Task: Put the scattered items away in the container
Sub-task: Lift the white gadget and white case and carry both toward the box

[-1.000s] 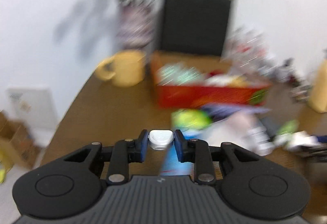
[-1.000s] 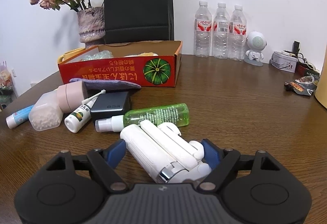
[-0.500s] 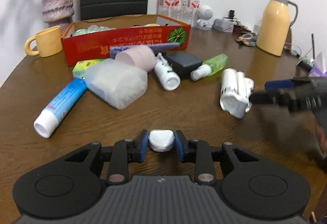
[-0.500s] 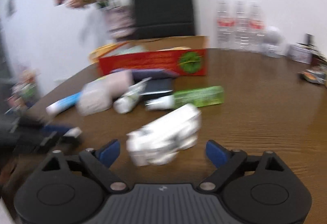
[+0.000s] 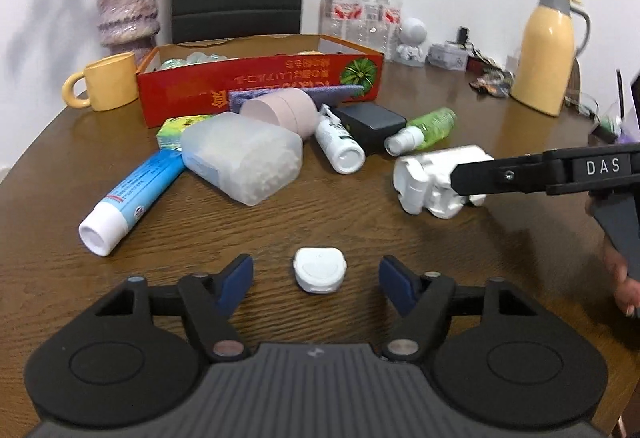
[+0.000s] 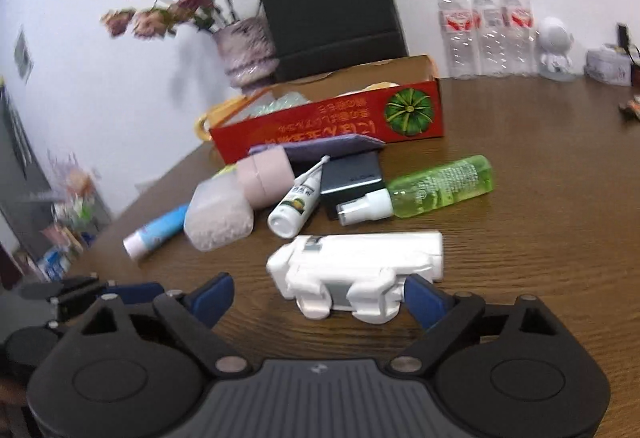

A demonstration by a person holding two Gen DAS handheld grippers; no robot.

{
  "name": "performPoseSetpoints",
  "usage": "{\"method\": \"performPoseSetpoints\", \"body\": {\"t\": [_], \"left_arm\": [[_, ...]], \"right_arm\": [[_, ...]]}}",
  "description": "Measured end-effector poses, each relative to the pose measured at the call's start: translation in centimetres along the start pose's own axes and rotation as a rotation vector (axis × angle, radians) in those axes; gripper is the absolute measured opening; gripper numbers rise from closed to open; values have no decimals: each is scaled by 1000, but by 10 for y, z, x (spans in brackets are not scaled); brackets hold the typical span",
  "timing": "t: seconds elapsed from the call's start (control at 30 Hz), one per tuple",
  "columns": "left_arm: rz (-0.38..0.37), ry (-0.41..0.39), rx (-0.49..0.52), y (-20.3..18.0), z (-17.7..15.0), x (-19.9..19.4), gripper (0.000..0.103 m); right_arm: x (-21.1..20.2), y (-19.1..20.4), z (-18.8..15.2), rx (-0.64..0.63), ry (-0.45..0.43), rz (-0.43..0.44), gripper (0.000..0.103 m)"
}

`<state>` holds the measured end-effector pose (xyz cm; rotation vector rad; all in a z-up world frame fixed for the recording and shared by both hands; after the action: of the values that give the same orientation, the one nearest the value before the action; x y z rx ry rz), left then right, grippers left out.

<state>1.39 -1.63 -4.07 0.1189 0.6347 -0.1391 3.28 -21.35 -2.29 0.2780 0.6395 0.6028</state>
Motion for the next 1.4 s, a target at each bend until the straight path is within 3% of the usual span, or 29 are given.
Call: {"method": "performPoseSetpoints", "body": {"t": [0.13,0.2,0.27,0.37,0.43,0.53,0.63,0.73,0.9,1.03,1.4], "left_arm": [[1,-6,-8,1,1,-1,44],[-4,-7,-18,2,1,-2,42],[-8,-7,-32,4,1,-2,32],[-14,-6,-45,5,2,-2,29],[-16,-6,-44,5,2,-3,29],[-20,-7,-25,1,2,-3,33],[-22,-8,-8,-3,1,-3,38],[-30,-8,4,-6,1,-4,47],[-17,-9,2,-7,0,-5,42],[-13,-8,-19,-4,-1,-6,28],[36,-11,26,-10,-2,-8,35]], "right_arm": [[5,7,-2,-35,64,-10,93],[4,16,-5,-89,81,-12,93],[-1,26,-10,-112,71,25,91],[-16,37,-14,-131,49,85,89],[-32,37,-8,-152,-16,103,90],[-43,15,3,-145,-119,51,98],[-19,-12,7,-116,-33,18,99],[3,-21,5,-82,51,67,96],[1,-2,-9,-145,81,47,89],[-14,16,-23,-188,75,52,86],[20,12,-13,-236,125,-137,88]]}}
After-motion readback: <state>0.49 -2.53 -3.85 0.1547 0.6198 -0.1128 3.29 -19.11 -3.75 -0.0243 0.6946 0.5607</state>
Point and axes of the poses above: each gripper's, at about its wrist camera, not at the fingertips, and x roughly the way its jaws point, y to its left, z to its top, the point moved 7 cm from there along x, roughly the way its jaws point, and after that the axes turned 11 degrees about z, right-handed, at the moved point
